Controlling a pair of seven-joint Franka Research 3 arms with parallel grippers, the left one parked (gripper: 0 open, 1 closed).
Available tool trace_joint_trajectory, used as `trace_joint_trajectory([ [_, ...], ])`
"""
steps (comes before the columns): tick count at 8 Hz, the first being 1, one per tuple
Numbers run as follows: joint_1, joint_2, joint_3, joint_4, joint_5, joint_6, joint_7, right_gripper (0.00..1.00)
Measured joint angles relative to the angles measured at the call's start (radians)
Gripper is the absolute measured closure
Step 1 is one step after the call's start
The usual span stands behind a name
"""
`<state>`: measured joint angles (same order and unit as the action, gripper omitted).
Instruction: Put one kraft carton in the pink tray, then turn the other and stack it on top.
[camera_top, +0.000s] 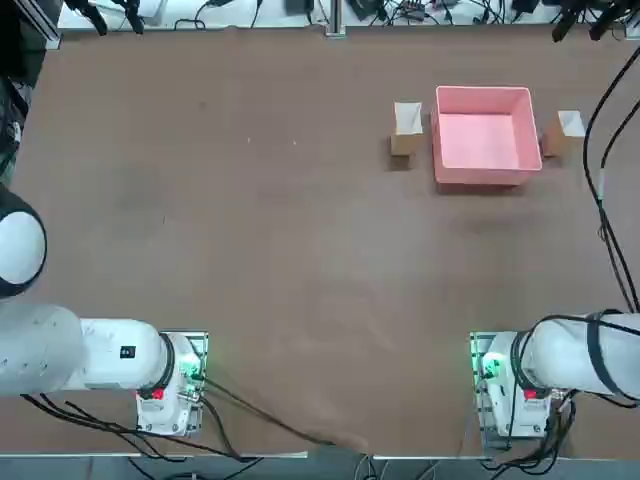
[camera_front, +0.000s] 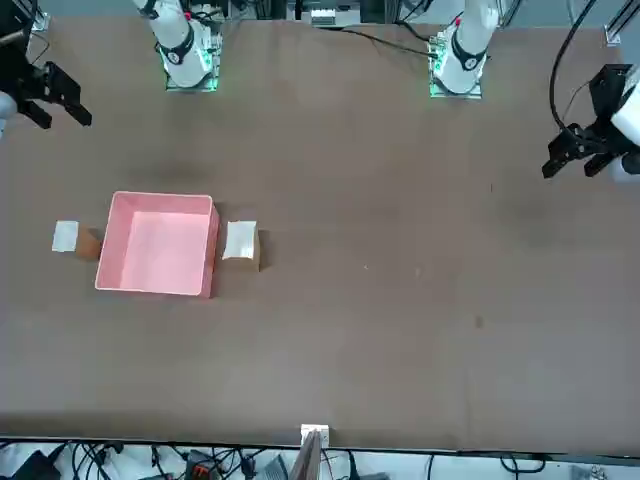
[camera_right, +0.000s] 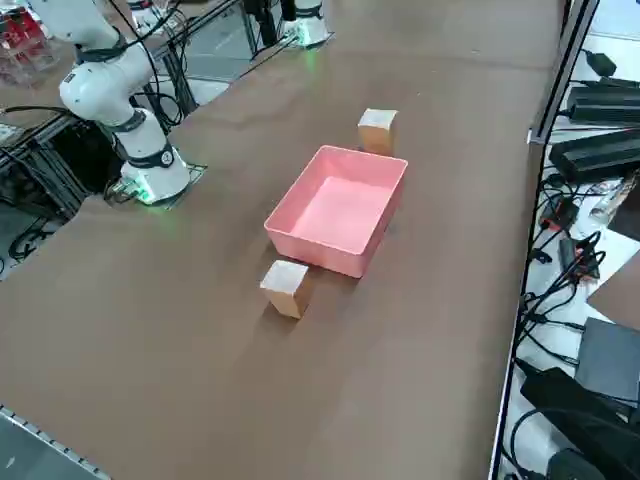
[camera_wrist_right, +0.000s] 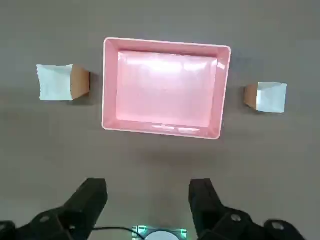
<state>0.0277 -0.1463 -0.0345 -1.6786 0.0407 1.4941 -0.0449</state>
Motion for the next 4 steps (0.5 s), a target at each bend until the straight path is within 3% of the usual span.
trace_joint_trajectory([
  [4, 0.000, 0.008, 0.000, -0.001, -0.001, 0.000, 0.002, 0.00],
])
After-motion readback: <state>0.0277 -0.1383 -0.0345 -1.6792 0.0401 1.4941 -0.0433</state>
